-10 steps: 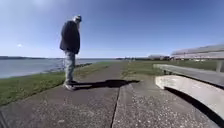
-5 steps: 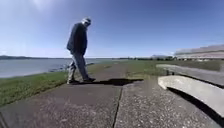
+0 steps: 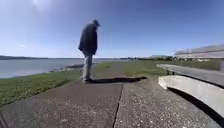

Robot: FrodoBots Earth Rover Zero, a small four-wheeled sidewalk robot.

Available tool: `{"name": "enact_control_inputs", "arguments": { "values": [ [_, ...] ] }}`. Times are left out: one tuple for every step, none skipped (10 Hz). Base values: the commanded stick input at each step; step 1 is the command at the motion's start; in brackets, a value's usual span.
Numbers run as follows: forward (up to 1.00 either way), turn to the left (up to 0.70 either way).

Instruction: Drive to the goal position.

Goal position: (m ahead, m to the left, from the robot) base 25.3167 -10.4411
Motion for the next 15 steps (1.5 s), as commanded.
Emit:
{"name": "enact_control_inputs", "arguments": {
  "values": [
    [0.00,0.00],
    [0.00,0.00],
    [0.00,0.00],
    [0.00,0.00],
    [0.00,0.00],
    [0.70,0.00],
    [0.70,0.00],
    [0.70,0.00],
    [0.70,0.00],
    [0.70,0.00],
    [0.70,0.00],
    [0.70,0.00],
    [0.70,0.00],
    [0.70,0.00],
    [0.68,0.00]
  ]
}}
